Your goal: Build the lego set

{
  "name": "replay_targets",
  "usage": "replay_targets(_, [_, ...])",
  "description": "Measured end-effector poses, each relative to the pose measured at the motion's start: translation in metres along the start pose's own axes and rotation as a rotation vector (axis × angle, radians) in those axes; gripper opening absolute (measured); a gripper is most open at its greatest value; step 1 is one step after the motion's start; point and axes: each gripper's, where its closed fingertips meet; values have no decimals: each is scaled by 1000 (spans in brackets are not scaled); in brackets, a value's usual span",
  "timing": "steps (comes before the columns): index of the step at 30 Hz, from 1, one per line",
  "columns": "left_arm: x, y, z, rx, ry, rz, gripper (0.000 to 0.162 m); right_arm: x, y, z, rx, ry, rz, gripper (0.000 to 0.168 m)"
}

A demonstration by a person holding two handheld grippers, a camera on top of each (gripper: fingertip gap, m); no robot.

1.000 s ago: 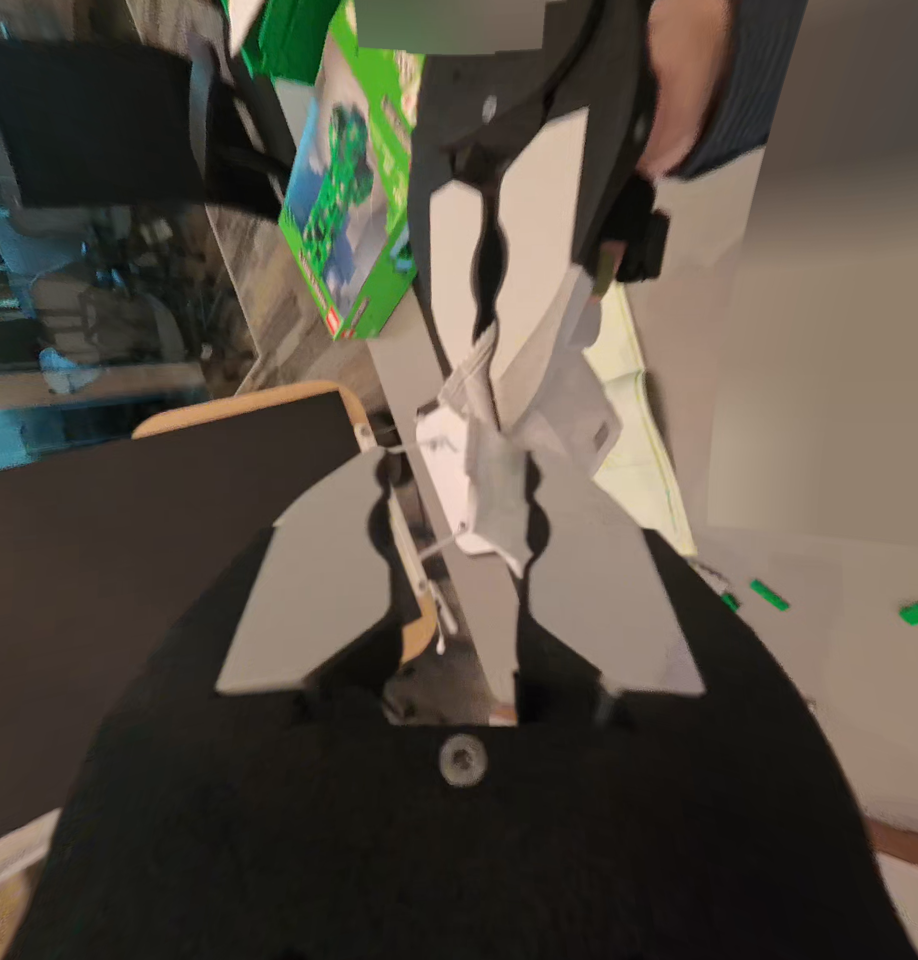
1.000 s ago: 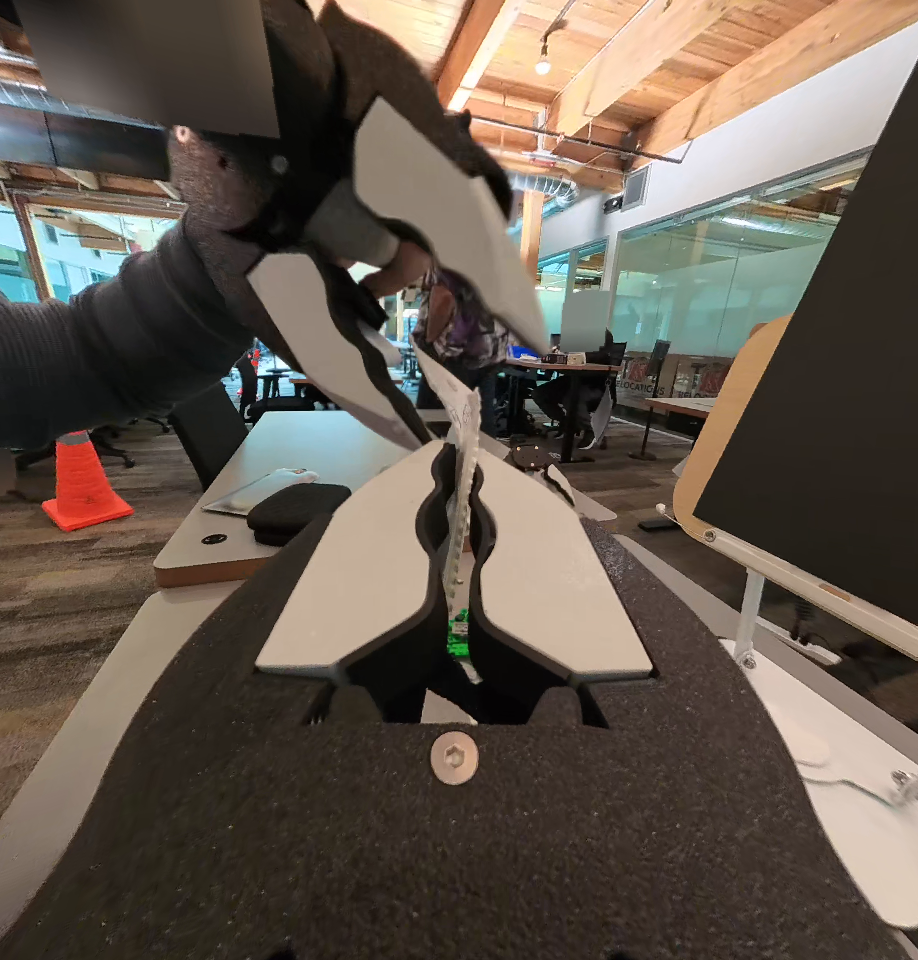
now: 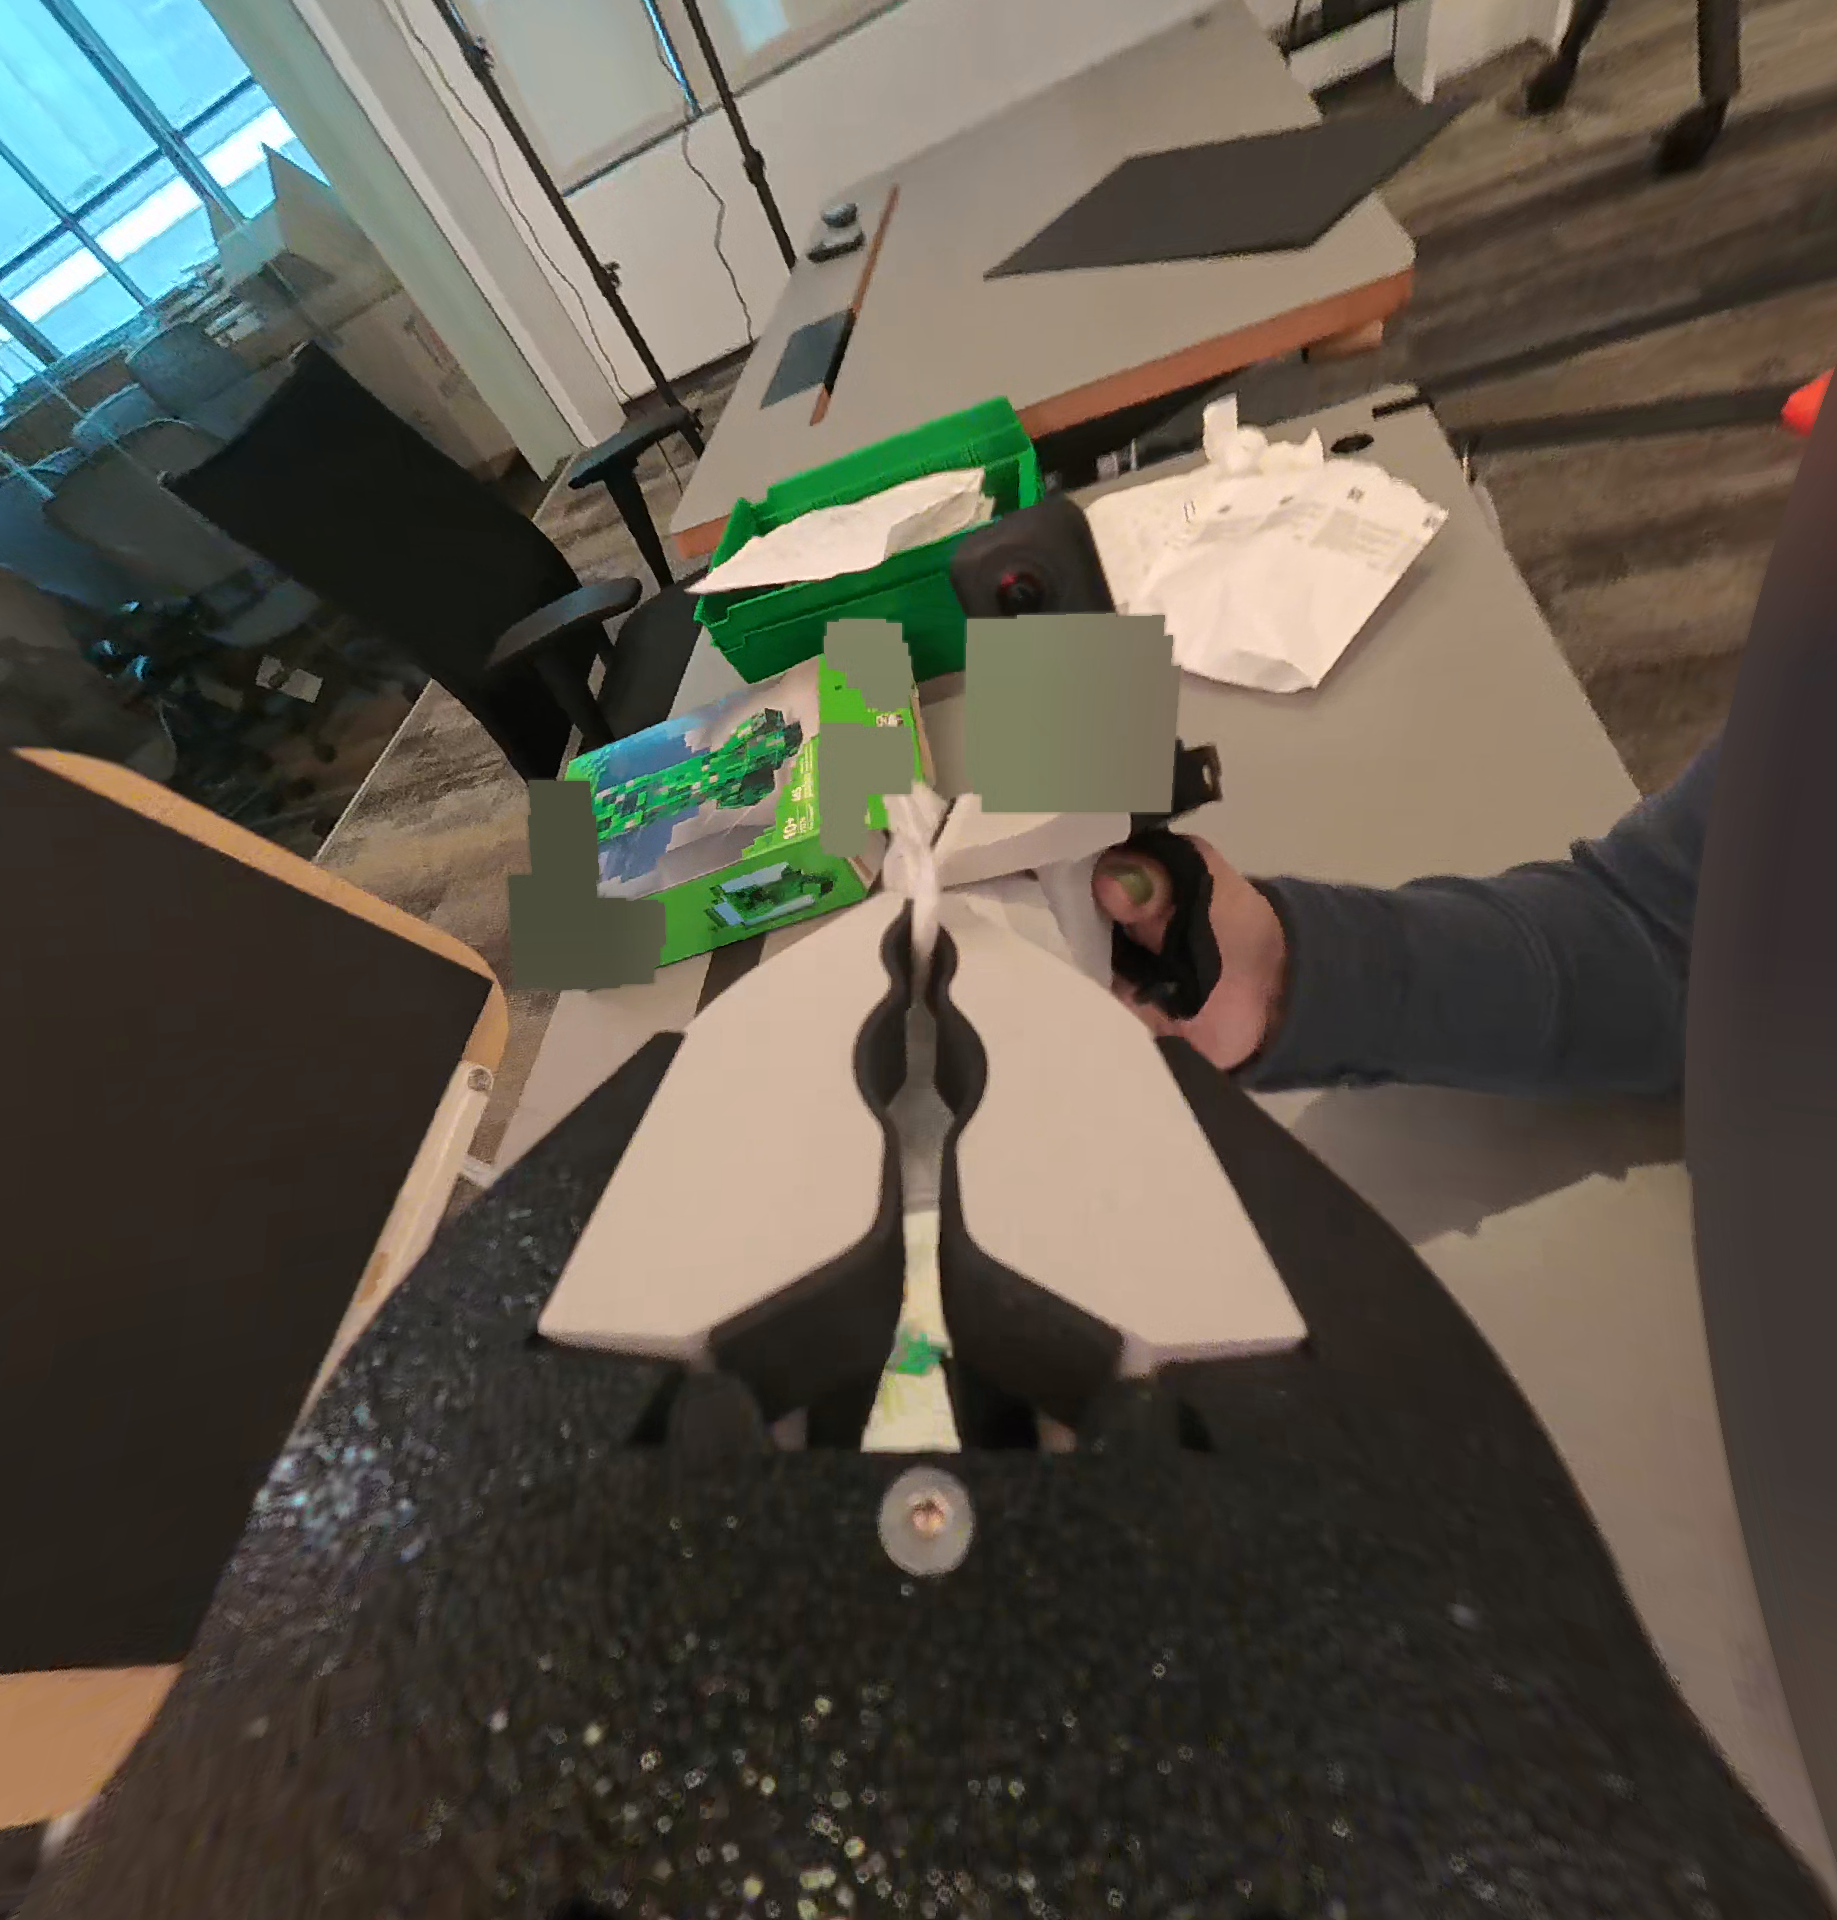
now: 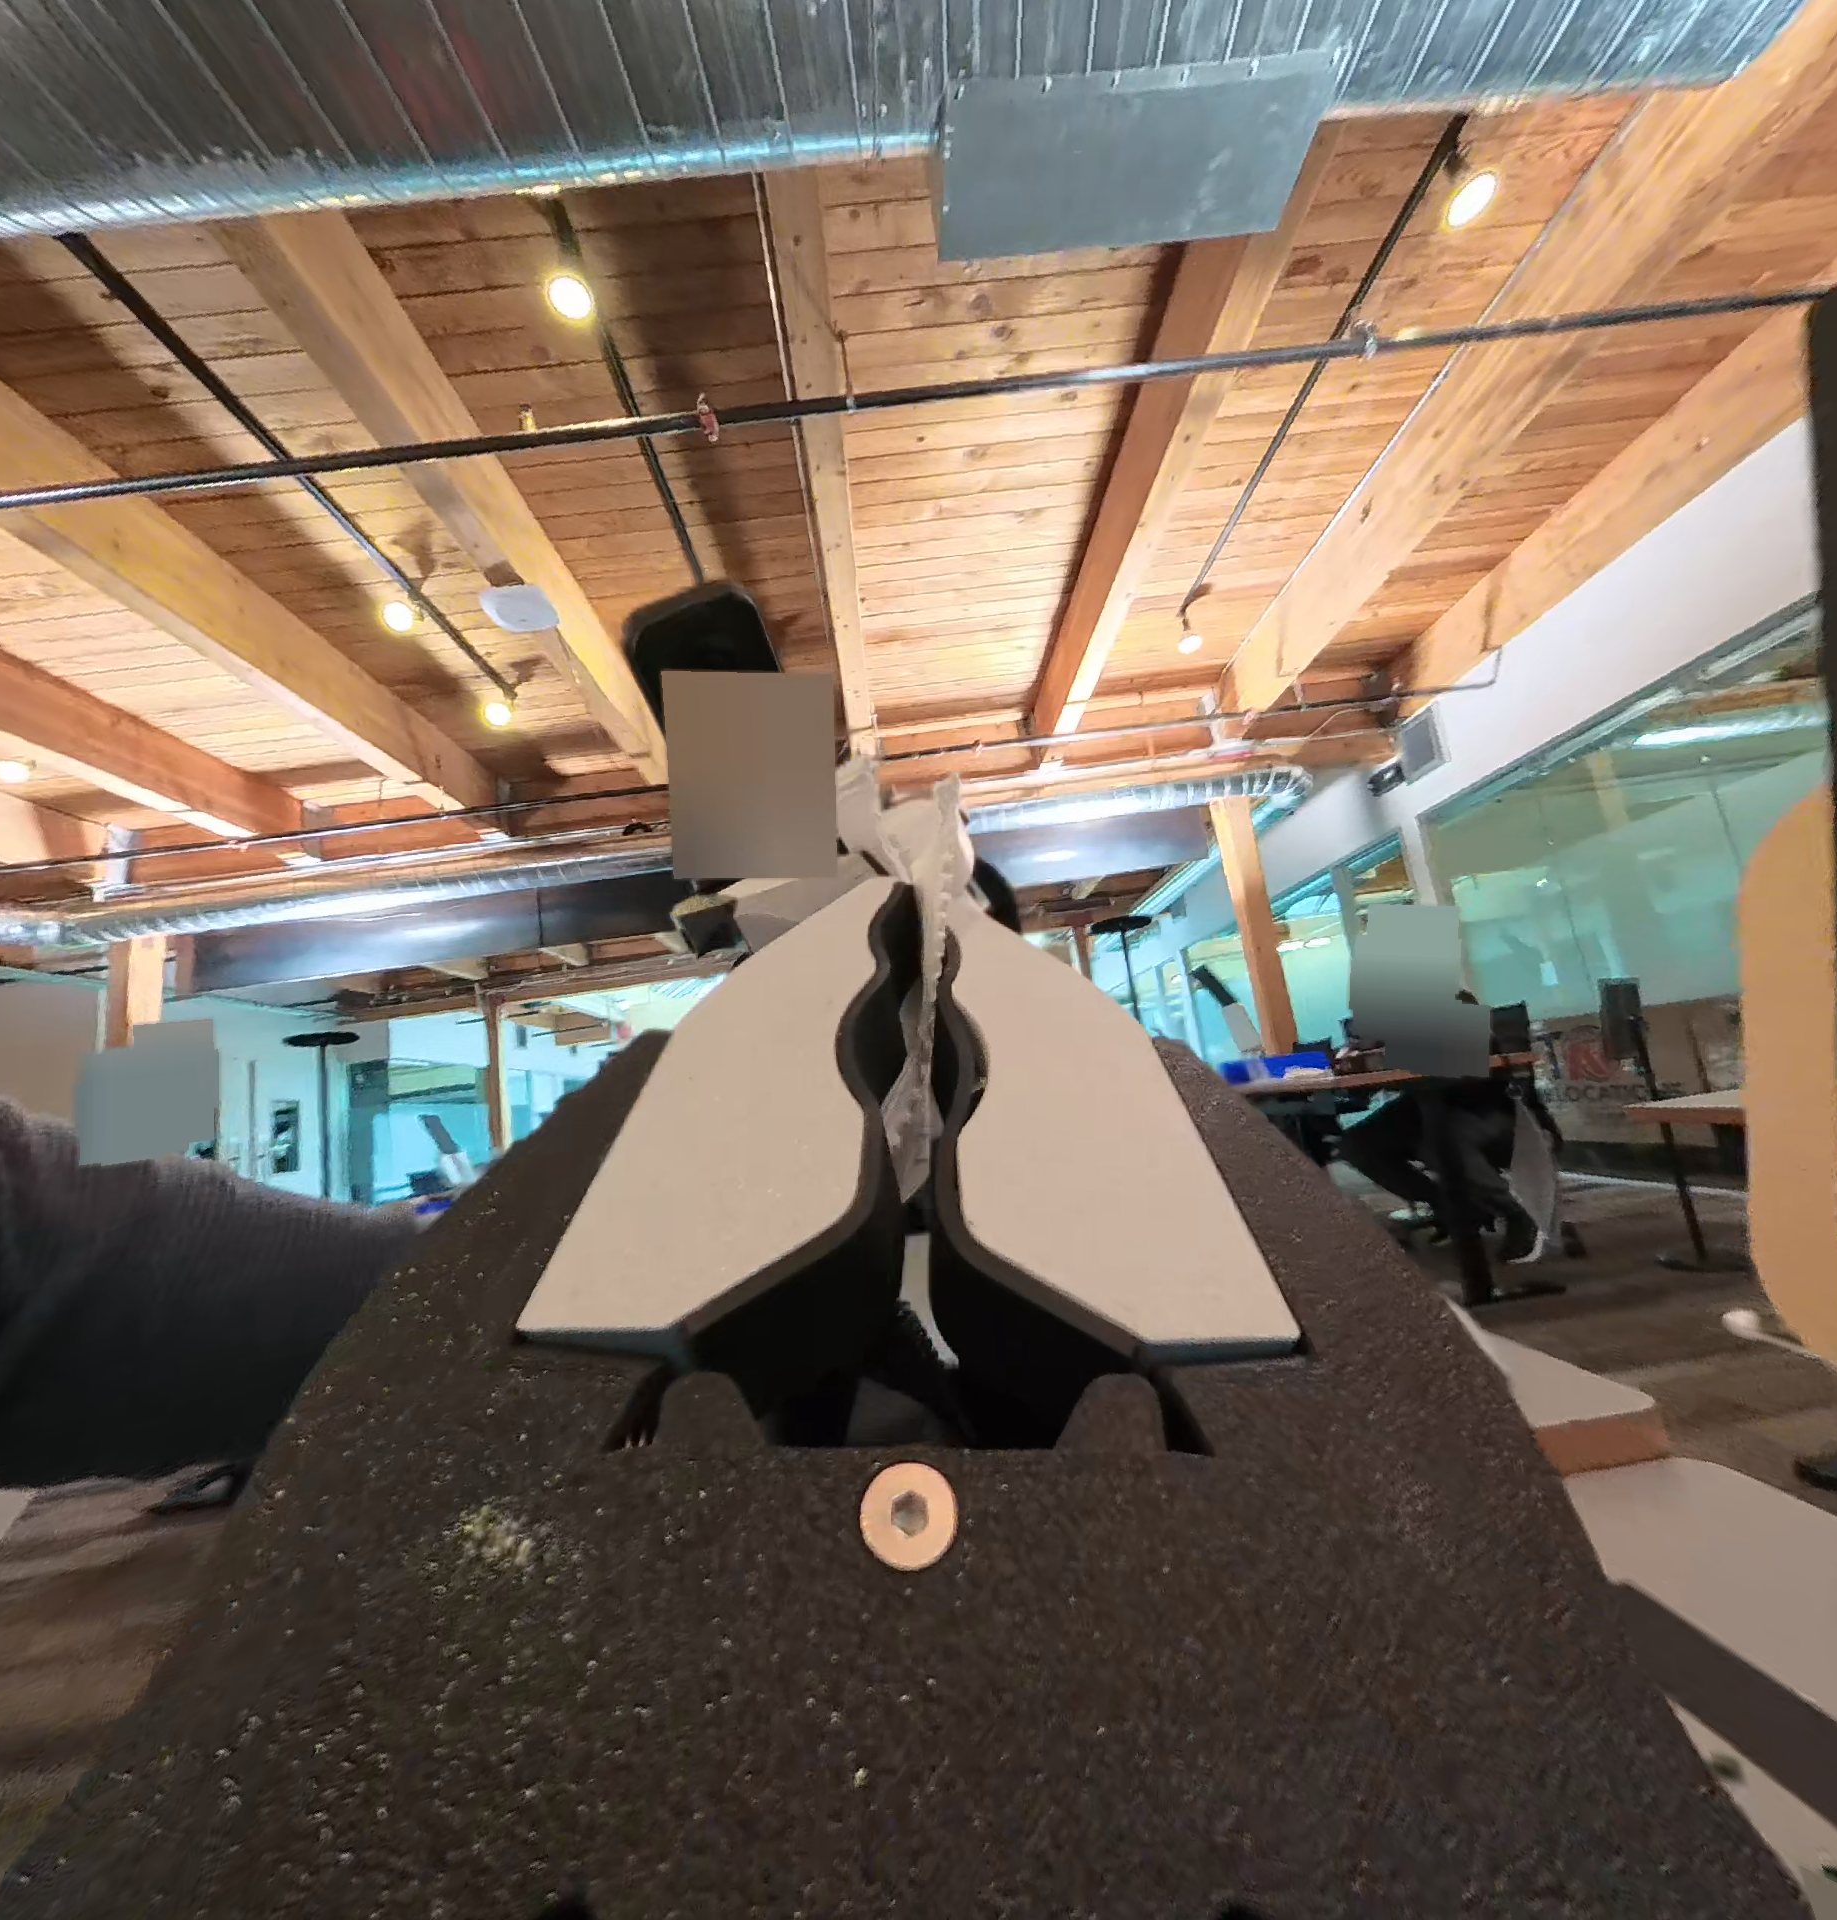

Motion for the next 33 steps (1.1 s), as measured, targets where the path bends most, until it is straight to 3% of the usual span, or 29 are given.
replay_targets(1, [-1,-1,0,26,8,33,0,1,0,0,15,-10,11,0])
replay_targets(10, [-9,-33,5,249,184,242,0,25,-20,1,97,-127,36,0])
replay_targets(16, [31,-133,9,304,305,561,0,60,-114,36,-254,-259,-75,0])
replay_targets(20, [74,-179,-9,310,199,764,0,63,-166,82,-371,-302,-314,0])
replay_targets(26, [89,-177,-18,410,125,801,8,55,-187,108,-534,-305,-382,0])
replay_targets(28, [93,-182,-23,350,109,785,1,54,-189,109,-534,-299,-401,0])
replay_targets(33, [88,-196,-20,338,197,764,0,58,-196,111,-547,-311,-408,0])
Point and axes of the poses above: each gripper's, where its closed fingertips meet, z back along the fingers, y out of its top, x = y × z across the jaws, and after that the axes turned 9 degrees about -z, right-handed
